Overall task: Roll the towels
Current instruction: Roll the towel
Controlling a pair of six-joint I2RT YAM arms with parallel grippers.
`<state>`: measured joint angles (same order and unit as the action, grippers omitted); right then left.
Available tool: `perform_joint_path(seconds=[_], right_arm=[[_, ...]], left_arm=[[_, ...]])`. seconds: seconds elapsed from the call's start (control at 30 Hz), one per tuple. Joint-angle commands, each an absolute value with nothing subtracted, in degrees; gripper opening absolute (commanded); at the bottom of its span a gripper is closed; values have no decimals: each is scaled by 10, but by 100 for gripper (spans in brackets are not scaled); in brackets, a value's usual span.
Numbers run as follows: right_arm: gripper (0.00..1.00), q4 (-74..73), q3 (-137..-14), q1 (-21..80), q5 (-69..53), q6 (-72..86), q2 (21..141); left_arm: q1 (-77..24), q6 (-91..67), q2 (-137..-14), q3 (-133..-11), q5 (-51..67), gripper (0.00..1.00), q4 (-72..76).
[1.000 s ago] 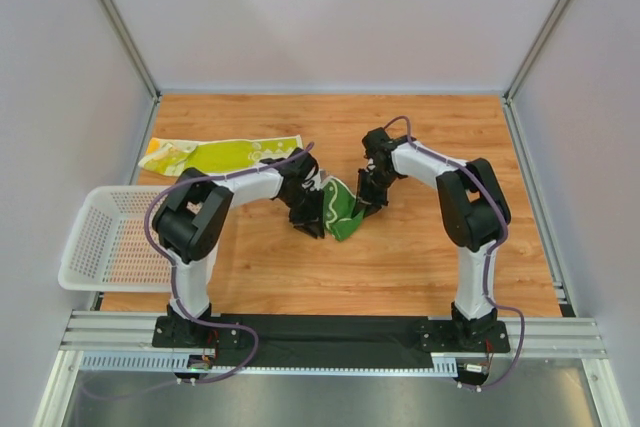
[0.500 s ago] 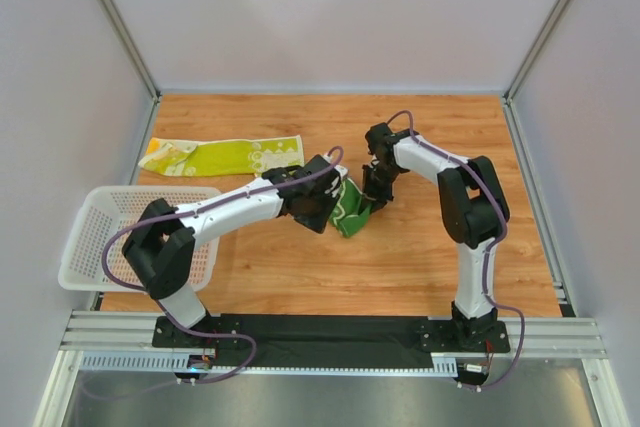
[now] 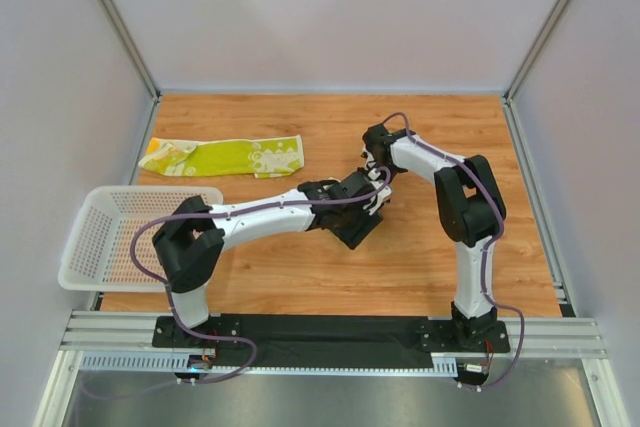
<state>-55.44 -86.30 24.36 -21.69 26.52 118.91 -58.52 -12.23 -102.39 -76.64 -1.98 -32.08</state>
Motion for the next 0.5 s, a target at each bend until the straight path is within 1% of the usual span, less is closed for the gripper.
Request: perform_joint_path(seconds=[0.0,0.17,0.47], right_arm=[[7,-570,-881,248,-245,243,1196],[7,-580,-885,247,-250,233,1201],[6,-591,-904,249,-253,230,1217]], left_arm=[[-597,-87,-1035,-785,-17,66,-280],[-600,-77,-1063,-788,-63,65,-280],[-601,-69,-1107,-773,-66,63,-264]])
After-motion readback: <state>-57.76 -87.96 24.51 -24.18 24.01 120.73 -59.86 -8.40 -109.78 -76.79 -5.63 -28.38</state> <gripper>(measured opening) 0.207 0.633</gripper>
